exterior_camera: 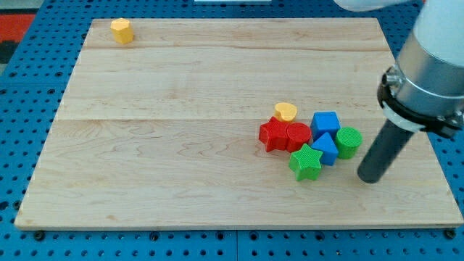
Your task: Push green star to the top center of the board
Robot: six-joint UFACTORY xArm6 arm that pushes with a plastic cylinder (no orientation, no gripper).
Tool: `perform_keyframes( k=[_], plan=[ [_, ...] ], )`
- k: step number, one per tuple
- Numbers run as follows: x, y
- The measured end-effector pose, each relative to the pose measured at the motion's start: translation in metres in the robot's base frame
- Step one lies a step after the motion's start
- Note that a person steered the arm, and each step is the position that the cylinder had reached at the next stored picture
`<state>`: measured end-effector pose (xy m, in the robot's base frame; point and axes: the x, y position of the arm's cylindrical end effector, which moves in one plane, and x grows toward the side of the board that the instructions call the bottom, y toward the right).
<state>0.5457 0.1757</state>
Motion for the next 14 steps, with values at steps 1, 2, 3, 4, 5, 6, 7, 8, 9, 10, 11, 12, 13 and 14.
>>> perform_keyframes(
  k=[1, 2, 3, 4, 5, 6, 7, 8, 9, 10, 11, 12, 13, 14],
  plan=[
    [-0.004, -0.085],
    [0.007, -0.168],
    [-0.027, -0.185],
    [-0.074, -0.180],
    [-0.119, -0.177],
    [-0.161, -0.175],
    [-0.212, -0.175],
    [-0.261, -0.176],
    [-0.297, -0.173],
    [-0.245, -0.162],
    [-0.253, -0.190],
    [-0.287, -0.193],
    [-0.288, -0.191],
    [-0.289, -0.190]
  ],
)
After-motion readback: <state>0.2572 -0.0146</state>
